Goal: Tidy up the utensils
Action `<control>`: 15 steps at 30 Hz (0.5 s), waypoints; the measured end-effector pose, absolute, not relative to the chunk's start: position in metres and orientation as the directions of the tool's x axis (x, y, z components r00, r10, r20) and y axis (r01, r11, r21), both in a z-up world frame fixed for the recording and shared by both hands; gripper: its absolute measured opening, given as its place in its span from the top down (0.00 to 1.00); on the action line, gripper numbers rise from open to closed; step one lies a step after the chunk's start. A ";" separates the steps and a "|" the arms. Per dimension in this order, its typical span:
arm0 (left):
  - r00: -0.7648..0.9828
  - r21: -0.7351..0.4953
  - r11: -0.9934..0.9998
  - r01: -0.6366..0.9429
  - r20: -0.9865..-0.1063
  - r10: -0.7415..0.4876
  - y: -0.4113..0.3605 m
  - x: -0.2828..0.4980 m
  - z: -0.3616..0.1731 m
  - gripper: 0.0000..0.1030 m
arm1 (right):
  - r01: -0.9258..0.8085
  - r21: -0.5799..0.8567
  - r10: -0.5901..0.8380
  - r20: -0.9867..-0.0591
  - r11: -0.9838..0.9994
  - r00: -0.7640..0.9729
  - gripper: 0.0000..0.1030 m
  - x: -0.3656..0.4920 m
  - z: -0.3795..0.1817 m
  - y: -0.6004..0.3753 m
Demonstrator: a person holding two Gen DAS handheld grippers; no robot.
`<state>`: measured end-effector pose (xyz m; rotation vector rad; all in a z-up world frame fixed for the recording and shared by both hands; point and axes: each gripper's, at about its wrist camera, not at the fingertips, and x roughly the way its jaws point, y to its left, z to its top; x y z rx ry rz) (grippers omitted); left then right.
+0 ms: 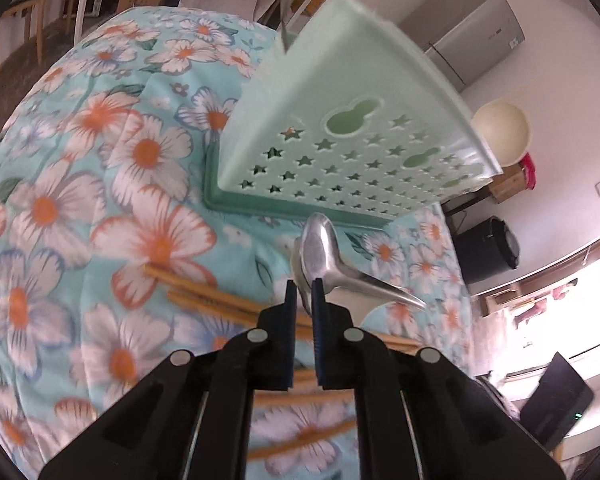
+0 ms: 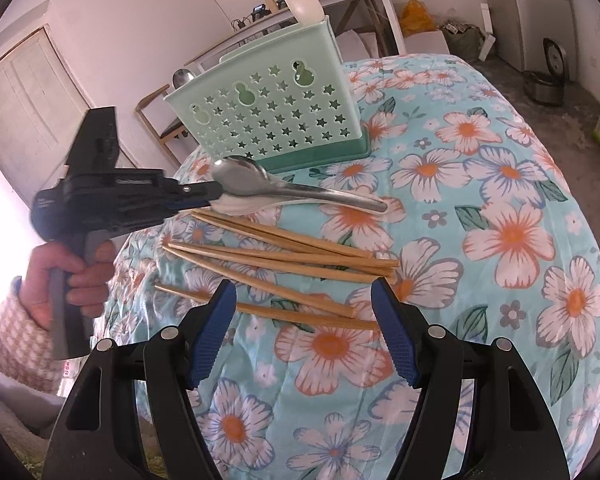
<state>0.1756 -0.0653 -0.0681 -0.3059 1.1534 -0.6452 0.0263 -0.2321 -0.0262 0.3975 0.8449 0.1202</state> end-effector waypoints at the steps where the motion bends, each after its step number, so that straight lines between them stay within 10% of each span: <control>1: 0.245 -0.556 0.774 0.304 -0.739 -0.627 -0.061 0.173 -0.066 0.94 | 0.050 0.388 0.260 -0.703 0.920 0.662 0.36 0.026 -0.026 -0.231; 15: 0.222 -0.571 0.778 0.262 -0.749 -0.624 -0.044 0.151 -0.084 0.94 | 0.028 0.370 0.258 -0.698 0.928 0.668 0.36 0.022 -0.021 -0.220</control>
